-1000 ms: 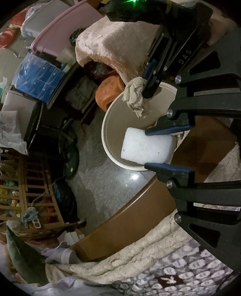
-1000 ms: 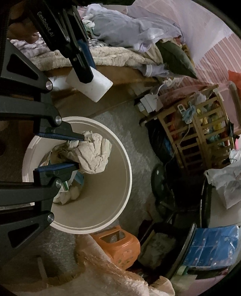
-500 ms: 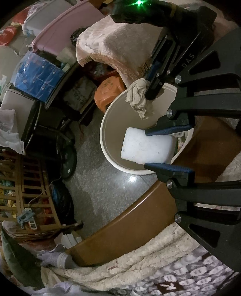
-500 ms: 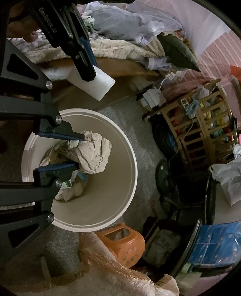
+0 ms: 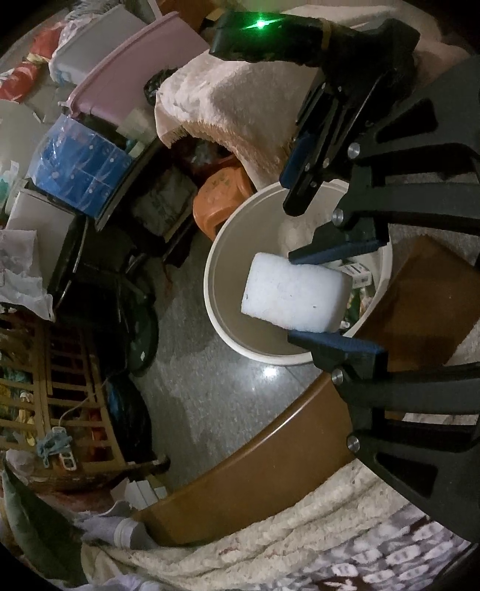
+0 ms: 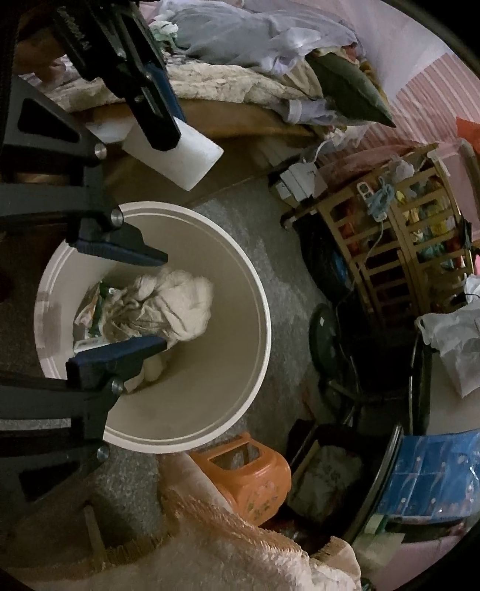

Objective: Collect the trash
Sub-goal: 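Open the right tool to drop the cloth while the left tool releases the sponge, then move both open tools back to the items on the bed, then grasp the white medicine box with the left tool while the right tool grasps the white tissue, then carry the medicine box and white tissue over the white bucket with both tools, then open both tools to drop the box and tissue into the bucket, then move both open tools back to the items on the bed, then grasp the blue wrapper with the left tool while the right tool grasps the green towel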

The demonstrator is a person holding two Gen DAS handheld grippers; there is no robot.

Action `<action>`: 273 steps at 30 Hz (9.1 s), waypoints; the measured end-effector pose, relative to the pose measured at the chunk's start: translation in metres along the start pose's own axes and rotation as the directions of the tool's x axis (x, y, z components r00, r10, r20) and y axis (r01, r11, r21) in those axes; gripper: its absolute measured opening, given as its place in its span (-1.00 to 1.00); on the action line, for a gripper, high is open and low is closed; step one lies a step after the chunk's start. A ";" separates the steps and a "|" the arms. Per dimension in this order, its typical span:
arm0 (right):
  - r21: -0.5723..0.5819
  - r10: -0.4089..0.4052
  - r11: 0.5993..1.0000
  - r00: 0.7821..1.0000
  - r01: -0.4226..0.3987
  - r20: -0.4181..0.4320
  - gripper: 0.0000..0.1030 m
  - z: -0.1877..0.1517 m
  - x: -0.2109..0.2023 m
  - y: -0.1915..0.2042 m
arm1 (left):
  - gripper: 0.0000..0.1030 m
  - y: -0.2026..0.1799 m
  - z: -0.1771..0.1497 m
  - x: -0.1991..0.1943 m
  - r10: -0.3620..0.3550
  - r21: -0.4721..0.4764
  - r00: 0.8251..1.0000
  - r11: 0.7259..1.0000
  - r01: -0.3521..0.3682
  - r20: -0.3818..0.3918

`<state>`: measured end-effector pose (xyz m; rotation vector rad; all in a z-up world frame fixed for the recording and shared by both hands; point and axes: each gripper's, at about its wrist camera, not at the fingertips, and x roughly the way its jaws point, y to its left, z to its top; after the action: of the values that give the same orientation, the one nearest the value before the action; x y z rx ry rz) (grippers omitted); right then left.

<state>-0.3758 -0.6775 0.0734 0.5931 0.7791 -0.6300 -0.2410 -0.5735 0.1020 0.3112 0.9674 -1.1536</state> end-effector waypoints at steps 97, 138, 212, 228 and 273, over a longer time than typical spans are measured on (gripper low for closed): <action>-0.741 0.376 0.517 0.891 -0.429 -0.253 0.09 -0.057 0.101 0.579 | -0.09 0.438 -0.199 -0.253 0.538 -0.659 0.835 0.586 -0.471 -0.118; -0.407 0.450 0.776 0.875 -0.481 -0.177 -0.81 -0.064 -0.016 0.308 | -0.10 0.246 -0.135 -0.194 0.483 -0.437 0.875 0.783 -0.442 -0.020; 0.102 0.067 0.992 0.998 -0.068 0.010 -0.24 -0.001 -0.007 -0.015 | -0.05 0.016 0.003 0.001 -0.002 -0.056 0.999 0.998 -0.001 -0.042; -0.024 0.136 0.990 0.991 -0.137 -0.014 -0.24 0.000 -0.012 0.049 | -0.04 0.075 -0.019 -0.053 0.133 -0.133 0.991 0.982 -0.130 0.015; -0.732 0.316 0.404 0.835 -0.548 -0.451 0.27 -0.069 0.145 0.581 | 0.10 0.525 -0.149 -0.243 0.487 -0.657 0.867 0.622 -0.427 -0.103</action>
<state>0.0822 -0.2855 0.0651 -0.0767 0.9991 0.3805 0.1278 -0.1043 0.0714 -0.0805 1.0775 -0.2911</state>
